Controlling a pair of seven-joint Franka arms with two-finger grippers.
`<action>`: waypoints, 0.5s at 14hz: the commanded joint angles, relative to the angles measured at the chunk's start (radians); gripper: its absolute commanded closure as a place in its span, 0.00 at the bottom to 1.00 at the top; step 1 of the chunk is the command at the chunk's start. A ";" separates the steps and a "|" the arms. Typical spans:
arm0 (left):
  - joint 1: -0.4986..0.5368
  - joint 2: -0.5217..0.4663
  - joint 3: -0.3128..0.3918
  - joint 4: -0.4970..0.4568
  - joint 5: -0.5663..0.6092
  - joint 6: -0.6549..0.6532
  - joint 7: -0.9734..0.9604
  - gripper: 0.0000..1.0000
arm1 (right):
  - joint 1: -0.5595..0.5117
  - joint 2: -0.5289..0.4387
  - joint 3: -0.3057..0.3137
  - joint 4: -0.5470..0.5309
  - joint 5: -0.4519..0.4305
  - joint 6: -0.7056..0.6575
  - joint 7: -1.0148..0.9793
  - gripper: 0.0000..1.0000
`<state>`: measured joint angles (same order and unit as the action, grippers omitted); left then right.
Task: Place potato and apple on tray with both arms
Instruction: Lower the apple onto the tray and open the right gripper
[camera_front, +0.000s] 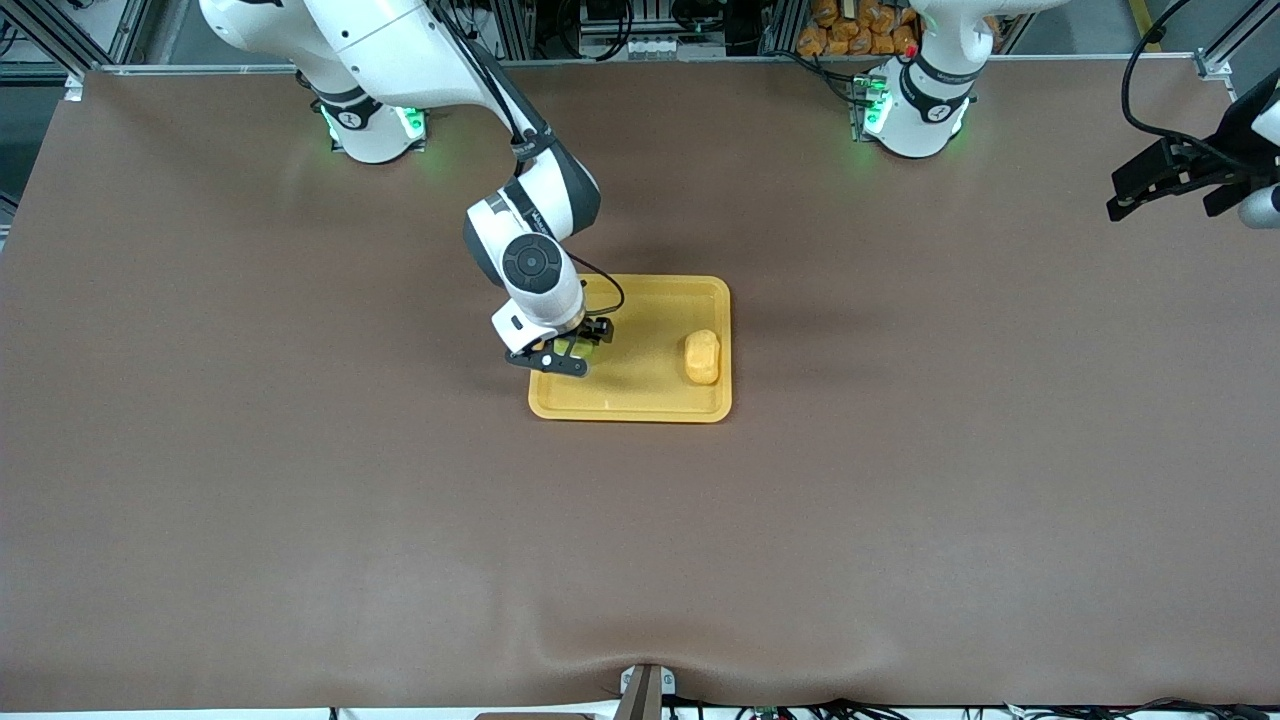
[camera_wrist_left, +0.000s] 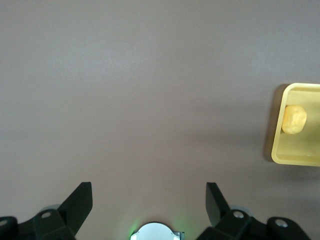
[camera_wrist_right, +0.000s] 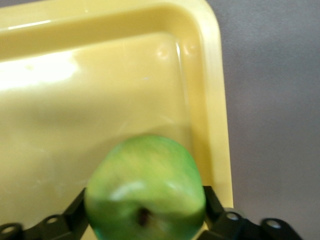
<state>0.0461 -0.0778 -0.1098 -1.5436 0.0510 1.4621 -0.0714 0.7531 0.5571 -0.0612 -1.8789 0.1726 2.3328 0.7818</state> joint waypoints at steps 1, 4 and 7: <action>-0.009 -0.016 0.004 -0.009 -0.016 -0.014 0.013 0.00 | 0.006 -0.005 -0.006 0.017 0.007 -0.009 0.036 0.00; -0.012 -0.016 -0.001 -0.010 -0.016 -0.023 0.013 0.00 | -0.005 -0.020 -0.008 0.043 0.005 -0.030 0.022 0.00; -0.011 -0.016 -0.014 -0.009 -0.014 -0.039 0.012 0.00 | -0.011 -0.023 -0.014 0.122 0.005 -0.182 0.020 0.00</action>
<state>0.0357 -0.0778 -0.1221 -1.5459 0.0505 1.4430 -0.0714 0.7519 0.5502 -0.0744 -1.8026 0.1726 2.2385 0.7975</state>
